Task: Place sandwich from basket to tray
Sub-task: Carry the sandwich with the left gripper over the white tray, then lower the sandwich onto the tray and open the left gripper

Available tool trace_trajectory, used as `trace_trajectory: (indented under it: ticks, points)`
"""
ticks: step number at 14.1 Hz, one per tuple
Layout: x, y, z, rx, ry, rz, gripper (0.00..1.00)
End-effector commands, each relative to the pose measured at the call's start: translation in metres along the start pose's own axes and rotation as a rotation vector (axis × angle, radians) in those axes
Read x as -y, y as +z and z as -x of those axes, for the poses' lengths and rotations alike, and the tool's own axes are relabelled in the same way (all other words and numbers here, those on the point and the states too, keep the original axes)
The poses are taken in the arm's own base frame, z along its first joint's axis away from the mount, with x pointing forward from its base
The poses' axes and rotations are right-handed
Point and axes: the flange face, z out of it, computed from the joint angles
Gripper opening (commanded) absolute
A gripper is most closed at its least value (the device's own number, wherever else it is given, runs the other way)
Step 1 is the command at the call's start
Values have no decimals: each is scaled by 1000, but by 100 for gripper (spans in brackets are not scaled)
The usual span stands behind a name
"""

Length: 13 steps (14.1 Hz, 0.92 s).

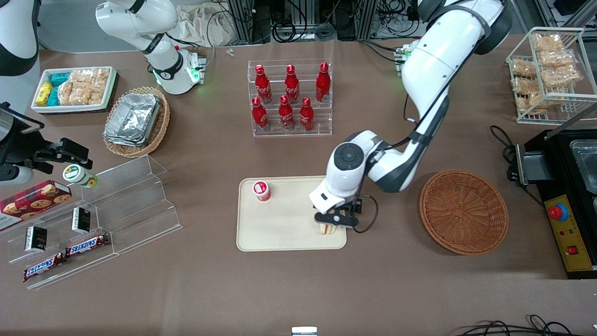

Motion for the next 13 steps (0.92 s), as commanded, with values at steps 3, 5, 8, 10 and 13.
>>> trace_trajectory:
  ticks: [3,5,8,10,13]
  points:
    - [31,-92,-33,-7,-130,9,100]
    - [50,-123,-43,15,-199,21,100]
    - [103,-182,-54,33,-332,30,100]
    - [128,-209,-54,34,-286,-5,100]
    - [170,-235,-43,143,-135,-55,100]
